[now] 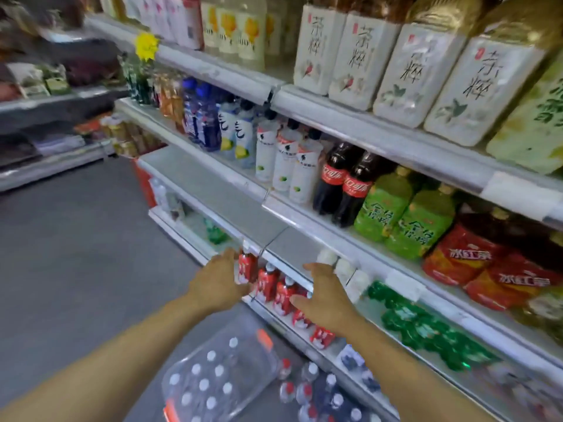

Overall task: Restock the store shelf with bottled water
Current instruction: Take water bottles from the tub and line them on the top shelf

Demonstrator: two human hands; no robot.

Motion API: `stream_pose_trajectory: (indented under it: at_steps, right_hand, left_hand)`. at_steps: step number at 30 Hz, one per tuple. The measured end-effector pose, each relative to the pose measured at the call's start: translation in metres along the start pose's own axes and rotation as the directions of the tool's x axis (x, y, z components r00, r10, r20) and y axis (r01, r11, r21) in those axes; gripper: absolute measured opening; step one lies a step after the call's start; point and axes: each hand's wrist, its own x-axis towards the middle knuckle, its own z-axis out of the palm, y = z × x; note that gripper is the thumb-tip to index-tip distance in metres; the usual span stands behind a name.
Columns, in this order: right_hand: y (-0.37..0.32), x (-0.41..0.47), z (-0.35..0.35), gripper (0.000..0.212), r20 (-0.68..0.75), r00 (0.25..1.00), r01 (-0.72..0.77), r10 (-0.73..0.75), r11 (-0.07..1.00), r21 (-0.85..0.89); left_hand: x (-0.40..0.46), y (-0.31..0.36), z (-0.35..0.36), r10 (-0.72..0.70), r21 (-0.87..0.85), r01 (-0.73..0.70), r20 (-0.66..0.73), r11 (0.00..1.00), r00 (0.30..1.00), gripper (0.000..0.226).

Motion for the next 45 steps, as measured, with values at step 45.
stream_pose_trajectory:
  at_steps: [45]
  right_hand:
    - [0.255, 0.249, 0.569, 0.064, 0.219, 0.958, -0.195, 0.185, 0.981, 0.022]
  left_hand:
    - [0.229, -0.397, 0.414, -0.235, 0.044, 0.231, 0.096, 0.972, 0.967, 0.066]
